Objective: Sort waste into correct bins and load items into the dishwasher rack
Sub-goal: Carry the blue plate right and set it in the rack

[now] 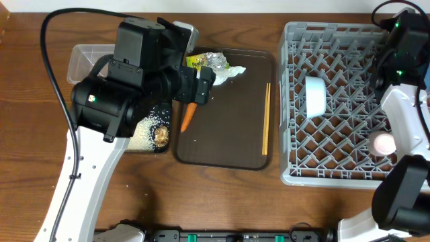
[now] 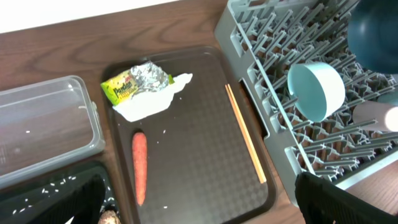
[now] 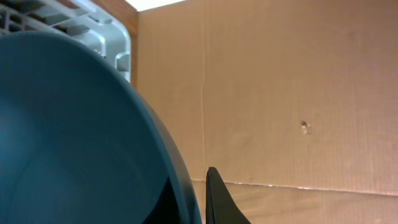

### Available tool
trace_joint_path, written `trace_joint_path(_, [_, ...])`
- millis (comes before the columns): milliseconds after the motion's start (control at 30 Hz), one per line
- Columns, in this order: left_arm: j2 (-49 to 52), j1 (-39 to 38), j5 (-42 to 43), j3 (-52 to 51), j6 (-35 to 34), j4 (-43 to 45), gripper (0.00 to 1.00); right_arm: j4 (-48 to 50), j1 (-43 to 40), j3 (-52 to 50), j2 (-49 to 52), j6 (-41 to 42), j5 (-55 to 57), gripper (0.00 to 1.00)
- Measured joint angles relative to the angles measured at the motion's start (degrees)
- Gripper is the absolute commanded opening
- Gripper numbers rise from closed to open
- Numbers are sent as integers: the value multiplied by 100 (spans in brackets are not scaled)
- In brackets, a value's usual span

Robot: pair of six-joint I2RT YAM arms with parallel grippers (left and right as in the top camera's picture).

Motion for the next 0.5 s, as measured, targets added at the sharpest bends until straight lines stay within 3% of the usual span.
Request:
trace_joint_path(133, [0, 0, -2, 0, 0, -66, 98, -166, 46, 13, 50, -4, 4, 3])
trace_joint_path(167, [0, 0, 0, 0, 0, -70, 98, -199, 72, 20, 50, -7, 26, 20])
trace_joint_path(267, [0, 0, -2, 0, 0, -70, 98, -363, 142, 37, 50, 37, 22, 99])
trace_joint_path(500, [0, 0, 0, 0, 0, -87, 98, -1038, 573, 37, 70, 946, 13, 99])
